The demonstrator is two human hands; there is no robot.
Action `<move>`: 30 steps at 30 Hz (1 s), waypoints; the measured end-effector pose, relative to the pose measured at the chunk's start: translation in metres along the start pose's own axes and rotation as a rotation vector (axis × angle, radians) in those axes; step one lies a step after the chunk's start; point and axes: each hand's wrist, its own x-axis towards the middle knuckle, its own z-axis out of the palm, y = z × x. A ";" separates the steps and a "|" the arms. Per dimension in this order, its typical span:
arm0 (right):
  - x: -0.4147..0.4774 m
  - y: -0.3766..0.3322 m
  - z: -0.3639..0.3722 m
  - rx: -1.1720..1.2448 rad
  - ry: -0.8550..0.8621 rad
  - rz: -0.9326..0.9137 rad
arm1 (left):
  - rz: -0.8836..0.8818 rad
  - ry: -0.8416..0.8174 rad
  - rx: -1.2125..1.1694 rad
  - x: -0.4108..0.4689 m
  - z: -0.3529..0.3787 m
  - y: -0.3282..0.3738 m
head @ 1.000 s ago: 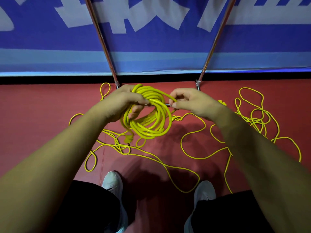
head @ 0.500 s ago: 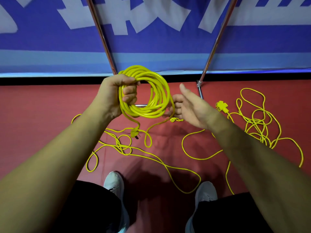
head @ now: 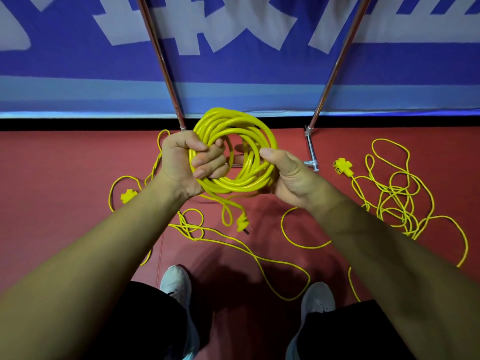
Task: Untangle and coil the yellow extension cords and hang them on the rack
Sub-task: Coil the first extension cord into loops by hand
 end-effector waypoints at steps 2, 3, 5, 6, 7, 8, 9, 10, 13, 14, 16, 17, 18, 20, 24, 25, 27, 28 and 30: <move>0.001 0.002 -0.002 0.044 -0.063 0.004 | -0.024 -0.033 0.001 -0.001 -0.003 0.001; 0.001 0.002 -0.002 0.054 -0.087 -0.006 | -0.034 -0.043 0.012 -0.002 -0.003 0.003; -0.001 -0.001 0.000 0.060 -0.121 -0.016 | -0.048 -0.059 0.048 -0.002 -0.004 0.005; -0.004 -0.004 0.002 0.049 -0.132 -0.008 | -0.053 -0.073 0.061 -0.002 -0.004 0.006; -0.006 -0.007 0.004 0.023 -0.145 -0.002 | -0.059 -0.089 0.064 -0.002 -0.004 0.007; -0.008 -0.008 0.005 -0.018 -0.158 -0.005 | -0.063 -0.101 0.062 -0.001 -0.005 0.008; -0.009 -0.010 0.005 -0.057 -0.171 -0.022 | -0.067 -0.105 0.062 -0.001 -0.005 0.008; -0.009 -0.011 0.003 -0.090 -0.171 -0.041 | -0.074 -0.108 0.077 -0.001 -0.004 0.009; -0.002 -0.016 -0.005 -0.093 -0.084 -0.082 | -0.106 -0.129 0.186 0.001 -0.004 0.012; 0.000 -0.017 -0.006 -0.086 -0.067 -0.097 | -0.126 -0.138 0.226 0.001 -0.004 0.013; 0.002 -0.019 -0.010 -0.107 -0.050 -0.116 | -0.167 -0.125 0.320 0.000 -0.006 0.014; 0.003 -0.020 -0.013 -0.122 -0.036 -0.126 | -0.173 -0.100 0.373 0.000 -0.007 0.015; 0.003 -0.021 -0.016 -0.149 -0.024 -0.130 | -0.163 -0.072 0.429 -0.001 -0.007 0.015; 0.000 -0.026 -0.021 -0.281 -0.029 -0.122 | -0.114 -0.023 0.478 -0.003 -0.008 0.016; -0.005 -0.030 -0.023 -0.638 -0.122 -0.056 | -0.218 0.037 0.802 -0.004 -0.004 0.014; -0.005 -0.032 -0.022 -0.709 -0.145 -0.042 | -0.255 0.041 0.941 -0.004 -0.003 0.014; -0.005 -0.034 -0.020 -0.813 -0.184 -0.018 | -0.333 -0.024 1.062 -0.005 -0.002 0.017; -0.004 -0.035 -0.017 -0.859 -0.212 -0.004 | -0.393 -0.080 1.057 -0.005 -0.001 0.018; -0.003 -0.034 -0.009 -0.965 -0.274 0.026 | -0.519 -0.152 1.104 -0.005 0.004 0.017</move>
